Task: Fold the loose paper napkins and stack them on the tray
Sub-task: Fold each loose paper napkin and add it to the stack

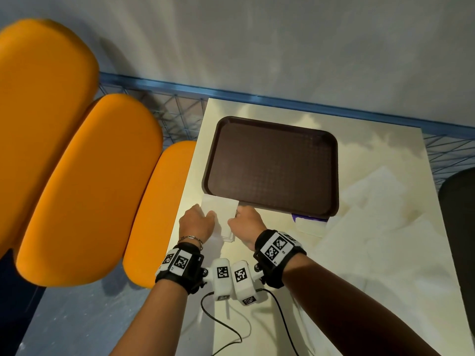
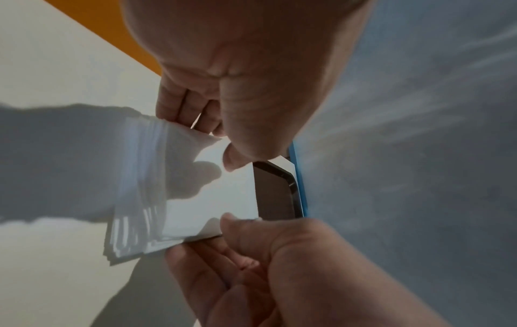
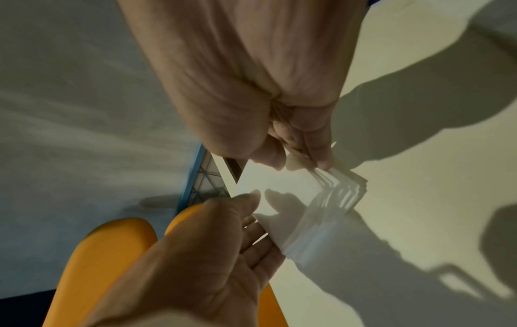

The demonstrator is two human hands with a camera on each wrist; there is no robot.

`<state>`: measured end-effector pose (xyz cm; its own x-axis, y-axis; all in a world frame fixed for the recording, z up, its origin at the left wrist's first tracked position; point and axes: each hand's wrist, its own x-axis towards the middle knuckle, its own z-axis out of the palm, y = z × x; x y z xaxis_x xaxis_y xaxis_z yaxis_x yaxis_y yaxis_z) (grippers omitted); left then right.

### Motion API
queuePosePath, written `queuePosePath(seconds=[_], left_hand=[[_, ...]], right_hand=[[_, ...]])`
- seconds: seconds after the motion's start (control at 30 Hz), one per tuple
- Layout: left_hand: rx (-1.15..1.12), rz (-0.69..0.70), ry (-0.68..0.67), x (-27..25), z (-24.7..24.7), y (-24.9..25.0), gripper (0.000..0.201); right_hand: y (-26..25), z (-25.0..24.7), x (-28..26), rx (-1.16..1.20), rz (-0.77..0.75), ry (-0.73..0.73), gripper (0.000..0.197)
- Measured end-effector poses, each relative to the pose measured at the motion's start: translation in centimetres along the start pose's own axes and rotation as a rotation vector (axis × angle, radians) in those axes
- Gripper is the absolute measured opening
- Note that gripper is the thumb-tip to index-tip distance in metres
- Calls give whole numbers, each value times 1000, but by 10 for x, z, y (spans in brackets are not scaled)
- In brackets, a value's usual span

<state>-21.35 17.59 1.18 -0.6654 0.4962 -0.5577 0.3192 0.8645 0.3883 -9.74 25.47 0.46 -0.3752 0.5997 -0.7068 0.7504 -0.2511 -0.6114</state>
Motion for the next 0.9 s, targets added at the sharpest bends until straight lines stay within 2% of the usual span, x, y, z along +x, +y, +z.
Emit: queuePosePath(seconds=[0.07,0.17,0.37,0.53,0.63,0.67,0.73,0.77,0.83,0.9], left_hand=[[32,29,3,0,-1,-6,20],[57,34,14,-3,-4,-13,24],[69,74,-16,-13,-9,-18,35],[-81,48,-9,-19,-11,-18,34],[-124,80,-17,-27,-13,-17,23],[-174,72,-30,-30,-13,-18,38],[-264,37,-44,-33,-10,-24,97],[-272,34,-50,-35,-10,-27,114],[-248,69,-55,-39,-7,-33,129],[-165,147,-23,-45,-4,-37,131]], right_hand=[[3,0,0,-35,-29,-34,37],[1,-7,-5,-138,-74,-49,40],[5,-16,-8,-308,-68,-108,34],[23,-10,14,-225,-54,-155,38],[19,-18,1,-199,-70,-161,20],[20,-21,-2,-202,-66,-173,17],[24,-28,-9,-165,-48,-198,30],[30,-30,-10,-113,-36,-214,33],[46,-39,-14,-18,-42,-265,40],[61,-55,-28,20,-69,-240,43]])
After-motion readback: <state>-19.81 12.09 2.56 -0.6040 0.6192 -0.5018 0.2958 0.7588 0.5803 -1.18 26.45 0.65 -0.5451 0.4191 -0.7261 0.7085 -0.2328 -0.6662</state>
